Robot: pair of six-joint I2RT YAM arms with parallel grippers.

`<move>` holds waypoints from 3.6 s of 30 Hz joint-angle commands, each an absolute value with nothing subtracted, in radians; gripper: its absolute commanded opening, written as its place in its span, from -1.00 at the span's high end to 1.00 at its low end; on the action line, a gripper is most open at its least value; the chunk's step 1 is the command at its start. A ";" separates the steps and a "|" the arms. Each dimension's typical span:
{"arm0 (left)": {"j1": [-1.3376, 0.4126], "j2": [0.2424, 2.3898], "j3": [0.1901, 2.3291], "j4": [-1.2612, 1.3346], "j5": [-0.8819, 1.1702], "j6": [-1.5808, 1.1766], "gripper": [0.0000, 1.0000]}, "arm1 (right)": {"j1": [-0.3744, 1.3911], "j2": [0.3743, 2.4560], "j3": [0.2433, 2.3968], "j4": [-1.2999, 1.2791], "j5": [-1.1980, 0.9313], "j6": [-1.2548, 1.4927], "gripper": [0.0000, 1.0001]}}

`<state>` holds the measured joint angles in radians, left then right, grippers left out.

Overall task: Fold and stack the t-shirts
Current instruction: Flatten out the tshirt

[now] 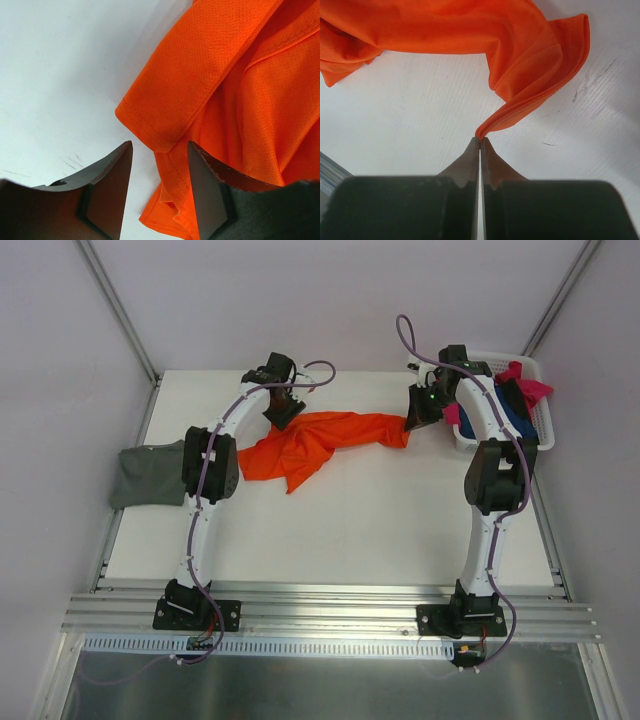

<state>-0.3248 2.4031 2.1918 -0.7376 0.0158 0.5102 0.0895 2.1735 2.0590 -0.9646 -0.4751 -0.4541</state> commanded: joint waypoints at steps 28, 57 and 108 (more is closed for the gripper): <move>-0.302 2.419 2.200 -0.735 0.005 0.532 0.19 | 0.106 2.175 2.108 -0.959 -0.465 -0.456 0.99; -0.311 2.172 2.296 -0.736 -0.034 0.555 1.00 | 0.089 2.122 2.269 -0.943 -0.425 -0.488 0.99; -0.215 1.161 2.022 -0.746 0.133 0.612 1.00 | -0.186 0.999 2.057 -0.704 -0.328 -0.089 0.99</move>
<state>-0.2153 1.1774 2.0087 -0.7685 0.1055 0.6476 -0.1593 0.9974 1.9865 -0.7258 -0.3492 -0.1150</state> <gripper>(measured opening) 0.009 0.009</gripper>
